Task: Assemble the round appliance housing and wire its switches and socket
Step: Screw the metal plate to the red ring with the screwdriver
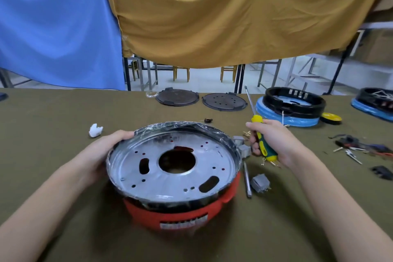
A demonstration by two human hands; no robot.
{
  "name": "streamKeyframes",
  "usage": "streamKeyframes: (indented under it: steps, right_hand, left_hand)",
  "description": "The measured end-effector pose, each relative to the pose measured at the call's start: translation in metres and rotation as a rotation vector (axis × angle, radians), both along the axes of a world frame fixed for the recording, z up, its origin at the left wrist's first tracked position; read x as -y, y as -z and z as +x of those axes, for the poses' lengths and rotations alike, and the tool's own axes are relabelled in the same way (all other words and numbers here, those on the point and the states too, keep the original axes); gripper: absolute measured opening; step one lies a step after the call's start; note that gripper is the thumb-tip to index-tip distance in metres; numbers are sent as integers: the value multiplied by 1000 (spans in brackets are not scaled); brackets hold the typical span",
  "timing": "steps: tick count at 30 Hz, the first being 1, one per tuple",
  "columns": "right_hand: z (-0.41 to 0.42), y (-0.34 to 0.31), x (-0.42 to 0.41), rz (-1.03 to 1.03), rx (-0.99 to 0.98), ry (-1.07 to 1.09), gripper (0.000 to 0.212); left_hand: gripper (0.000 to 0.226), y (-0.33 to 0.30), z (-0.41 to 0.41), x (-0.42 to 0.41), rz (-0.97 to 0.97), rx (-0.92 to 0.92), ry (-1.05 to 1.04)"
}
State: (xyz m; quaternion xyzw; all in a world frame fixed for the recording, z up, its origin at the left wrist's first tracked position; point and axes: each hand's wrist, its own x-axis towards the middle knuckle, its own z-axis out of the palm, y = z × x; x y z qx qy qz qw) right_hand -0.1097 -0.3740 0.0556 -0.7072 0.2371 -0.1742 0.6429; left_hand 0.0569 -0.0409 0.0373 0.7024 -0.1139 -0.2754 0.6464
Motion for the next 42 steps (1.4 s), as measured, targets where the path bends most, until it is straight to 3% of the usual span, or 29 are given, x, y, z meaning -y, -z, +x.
streamKeyframes:
  steps: [5,7,12,18,21,23,26,29,33,36,42]
  right_hand:
    - [-10,1,14,-555,-404,-75,19]
    - [-12,-1,17,-678,-489,-42,20]
    - [-9,3,19,-735,-598,-27,19]
    - [-4,11,16,-762,-625,5,24]
    - [-6,5,13,-813,-556,41,22]
    - [-5,2,12,-793,-394,88,23]
    - [-3,-3,3,-565,-74,61,17]
    - [-2,-6,-10,-456,95,23,25]
    - [0,-5,-21,-449,164,16,30]
    - [2,-7,-26,-459,188,17,36]
    - [7,-19,-47,-454,214,-138,42]
  left_hand:
    - [39,0,-5,2,65,0,40]
    - [37,1,-6,3,72,16,39]
    - [37,3,-6,2,13,-31,91]
    - [46,-1,-7,3,13,68,153]
    - [46,-5,-11,1,-22,96,162]
    - [40,-8,-5,8,22,160,135]
    - [31,-2,9,4,132,256,99]
    - [32,-1,17,5,140,240,145]
    - [30,-8,10,9,114,299,294]
    - [50,-1,8,6,18,249,445]
    - [44,9,16,8,-26,252,513]
